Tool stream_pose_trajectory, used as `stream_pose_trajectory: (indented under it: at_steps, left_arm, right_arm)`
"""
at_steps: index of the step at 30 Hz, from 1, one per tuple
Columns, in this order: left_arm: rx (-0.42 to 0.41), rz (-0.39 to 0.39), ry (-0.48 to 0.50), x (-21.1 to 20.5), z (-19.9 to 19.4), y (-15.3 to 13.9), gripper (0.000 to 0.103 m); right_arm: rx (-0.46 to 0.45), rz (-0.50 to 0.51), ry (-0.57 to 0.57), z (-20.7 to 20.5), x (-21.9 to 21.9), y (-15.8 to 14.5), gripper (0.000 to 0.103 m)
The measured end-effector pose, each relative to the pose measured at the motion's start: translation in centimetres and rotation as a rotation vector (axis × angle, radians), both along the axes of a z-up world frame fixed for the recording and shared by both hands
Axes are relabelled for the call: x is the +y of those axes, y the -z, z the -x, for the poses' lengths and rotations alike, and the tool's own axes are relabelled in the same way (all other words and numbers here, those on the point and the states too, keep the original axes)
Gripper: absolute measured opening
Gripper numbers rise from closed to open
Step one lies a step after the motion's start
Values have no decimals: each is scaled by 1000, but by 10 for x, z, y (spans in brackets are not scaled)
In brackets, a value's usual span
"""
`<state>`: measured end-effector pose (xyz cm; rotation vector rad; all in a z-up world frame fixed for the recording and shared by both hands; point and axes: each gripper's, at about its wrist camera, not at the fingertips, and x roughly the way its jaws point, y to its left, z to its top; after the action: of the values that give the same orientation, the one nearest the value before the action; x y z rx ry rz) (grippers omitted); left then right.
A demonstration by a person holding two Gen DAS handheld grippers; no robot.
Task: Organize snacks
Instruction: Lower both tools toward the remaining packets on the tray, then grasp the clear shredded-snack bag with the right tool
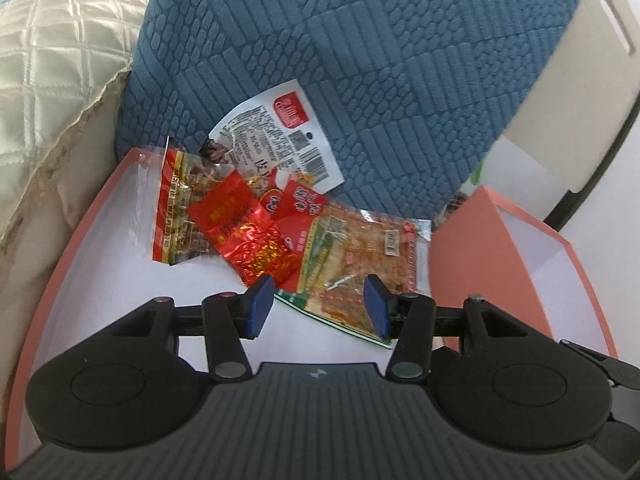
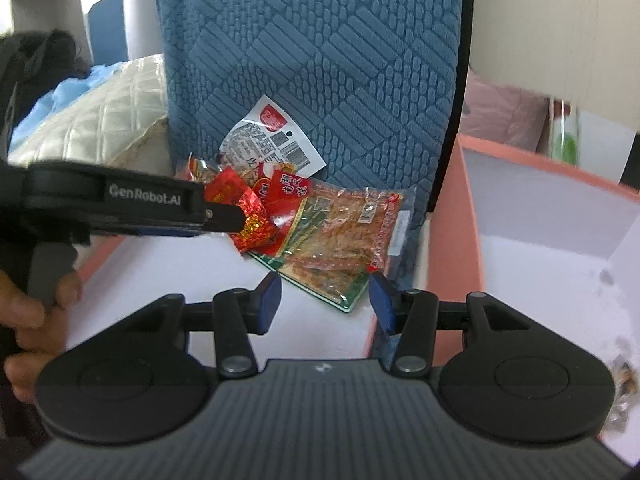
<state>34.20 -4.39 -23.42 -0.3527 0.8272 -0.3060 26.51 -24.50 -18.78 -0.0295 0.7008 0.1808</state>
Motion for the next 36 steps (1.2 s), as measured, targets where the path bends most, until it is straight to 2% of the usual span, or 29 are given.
stream_pose_trajectory:
  at_steps: [6,10,22,23,24,26,31,34,36]
  left_arm:
    - [39,13,0,3,-24,5,56]
    - [64,7,-8,5,-37,7,56]
    - [128,77,-41,18,-76,17,56]
    - [131,87,-41,19,-79,19,56]
    - [137,94,-43,20,-82,21,56]
    - [148,96,-49,22,-87,24,56]
    - [173,105,-98,34,-92,31,56]
    - [176,84,-126,41,-92,33,70]
    - [195,91,-141,44,-93,37,70]
  right_arm:
    - [35,-18,10,-20,4,4,51]
    - [73,-74,24,-33,3,6,51]
    - [36,1,95,-77,4,11,51]
    - [35,14,97,-80,6,13,56]
    - [38,23,99,-84,7,14,67]
    - [40,23,94,-89,9,17,81]
    - [49,67,76,-102,15,29,82]
    - [73,112,64,-115,18,39,84]
    - [100,127,49,-124,17,44,85]
